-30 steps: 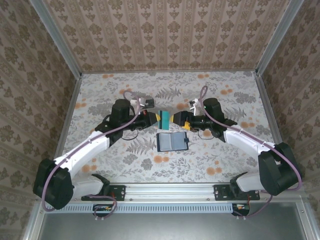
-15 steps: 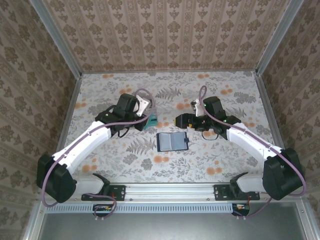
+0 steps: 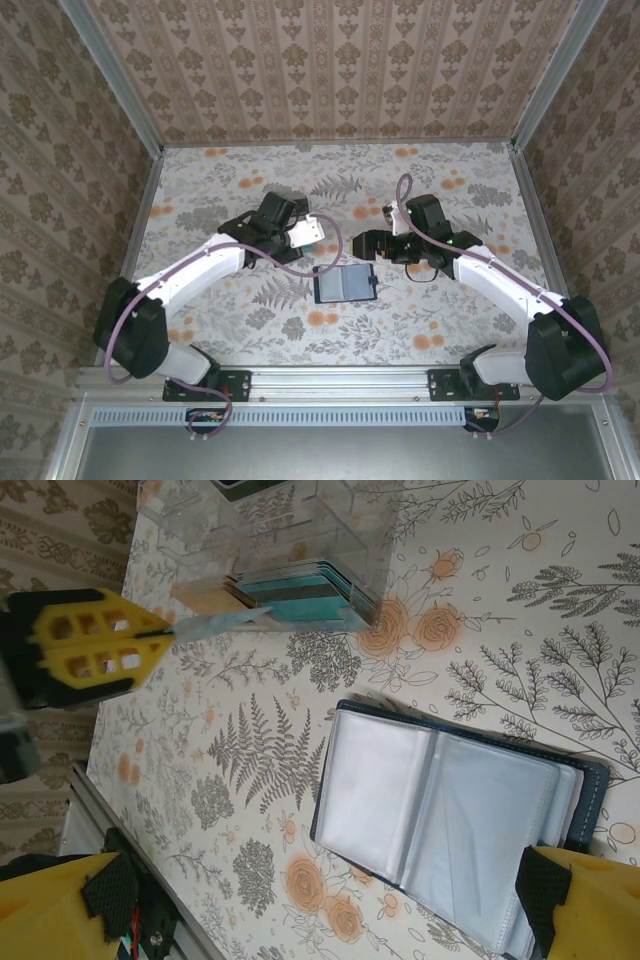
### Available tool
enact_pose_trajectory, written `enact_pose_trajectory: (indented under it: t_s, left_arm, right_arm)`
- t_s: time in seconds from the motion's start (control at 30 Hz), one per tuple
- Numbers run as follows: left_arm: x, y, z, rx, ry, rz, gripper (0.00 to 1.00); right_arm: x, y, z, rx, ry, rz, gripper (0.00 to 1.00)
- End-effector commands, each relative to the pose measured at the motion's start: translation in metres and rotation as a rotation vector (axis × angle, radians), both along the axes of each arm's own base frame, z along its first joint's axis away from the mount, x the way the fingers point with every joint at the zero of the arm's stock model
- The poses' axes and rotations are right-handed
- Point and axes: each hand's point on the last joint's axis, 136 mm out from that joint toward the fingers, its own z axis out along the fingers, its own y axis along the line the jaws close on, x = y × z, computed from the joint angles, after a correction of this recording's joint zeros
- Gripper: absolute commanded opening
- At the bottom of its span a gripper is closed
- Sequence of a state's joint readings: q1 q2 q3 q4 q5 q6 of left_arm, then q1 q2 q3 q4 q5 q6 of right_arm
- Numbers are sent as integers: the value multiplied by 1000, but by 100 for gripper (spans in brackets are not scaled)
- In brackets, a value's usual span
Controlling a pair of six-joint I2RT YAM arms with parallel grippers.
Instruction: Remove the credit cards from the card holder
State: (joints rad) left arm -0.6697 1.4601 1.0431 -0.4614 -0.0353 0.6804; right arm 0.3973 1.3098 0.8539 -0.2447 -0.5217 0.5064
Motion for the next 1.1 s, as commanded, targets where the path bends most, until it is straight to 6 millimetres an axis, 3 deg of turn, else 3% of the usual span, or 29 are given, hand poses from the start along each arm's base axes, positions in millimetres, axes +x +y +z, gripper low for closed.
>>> enact_pose_trajectory:
  t_s: [0.0, 0.13, 0.37, 1.07]
  left_arm:
    - [6, -6, -14, 94, -41, -124, 0]
    - [16, -10, -26, 122, -59, -136, 0]
    - [22, -16, -31, 130, -67, -164, 0]
    - [34, -5, -44, 139, -43, -139, 0]
  right_arm:
    - [5, -1, 10, -20, -30, -6, 100]
    - [6, -1, 9, -25, -25, -8, 100]
    - [8, -2, 5, -35, -17, -16, 100]
    - [11, 0, 0, -25, 2, -25, 100]
